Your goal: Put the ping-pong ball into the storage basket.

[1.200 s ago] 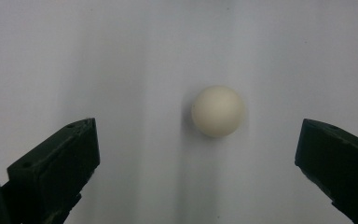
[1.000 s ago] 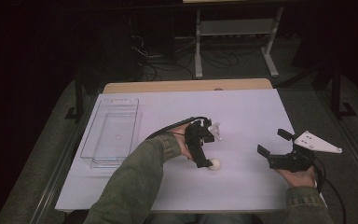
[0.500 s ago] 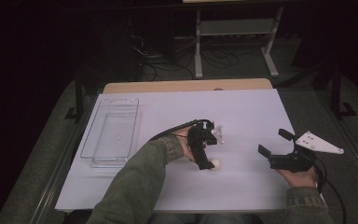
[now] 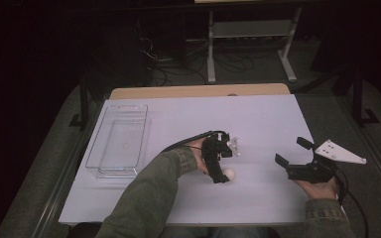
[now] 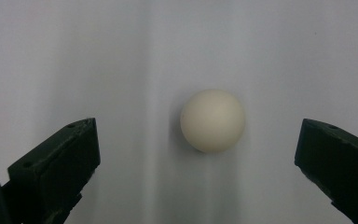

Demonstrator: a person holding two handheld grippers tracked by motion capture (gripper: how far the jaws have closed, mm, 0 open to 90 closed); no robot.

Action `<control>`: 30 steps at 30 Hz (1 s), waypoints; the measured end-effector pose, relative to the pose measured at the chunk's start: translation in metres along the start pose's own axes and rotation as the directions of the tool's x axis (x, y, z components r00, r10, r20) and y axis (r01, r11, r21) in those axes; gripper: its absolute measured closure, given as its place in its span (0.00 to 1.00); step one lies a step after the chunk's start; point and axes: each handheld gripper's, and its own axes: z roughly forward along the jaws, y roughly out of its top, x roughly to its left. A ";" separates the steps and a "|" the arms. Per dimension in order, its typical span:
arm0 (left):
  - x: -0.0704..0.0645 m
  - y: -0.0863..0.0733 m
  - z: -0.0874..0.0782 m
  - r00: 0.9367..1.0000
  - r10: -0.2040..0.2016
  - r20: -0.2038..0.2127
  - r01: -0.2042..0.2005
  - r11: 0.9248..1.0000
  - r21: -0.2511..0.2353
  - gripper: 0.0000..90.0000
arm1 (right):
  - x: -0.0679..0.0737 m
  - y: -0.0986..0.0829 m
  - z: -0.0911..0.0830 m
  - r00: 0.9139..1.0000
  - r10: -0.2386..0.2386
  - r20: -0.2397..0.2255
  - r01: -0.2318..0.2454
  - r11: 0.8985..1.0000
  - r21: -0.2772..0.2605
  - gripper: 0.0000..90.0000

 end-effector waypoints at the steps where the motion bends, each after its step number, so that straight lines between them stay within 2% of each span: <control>1: -0.001 0.000 0.001 1.000 -0.002 0.002 0.002 1.000 0.001 0.00 | 0.000 0.000 0.000 1.000 0.001 0.000 -0.001 1.000 0.000 0.00; 6: -0.002 -0.001 0.007 1.000 0.003 0.006 -0.003 1.000 0.012 0.00 | 0.000 0.000 -0.001 1.000 0.000 0.001 0.000 1.000 -0.001 0.00; 14: -0.002 -0.005 0.014 1.000 -0.018 0.016 0.018 1.000 -0.004 0.00 | 0.000 0.000 -0.001 1.000 0.000 0.003 0.000 1.000 0.001 0.00; 30: -0.003 -0.007 0.023 0.999 -0.025 0.021 0.025 1.000 -0.016 0.00 | 0.000 -0.001 -0.001 1.000 0.002 0.004 -0.002 1.000 0.003 0.00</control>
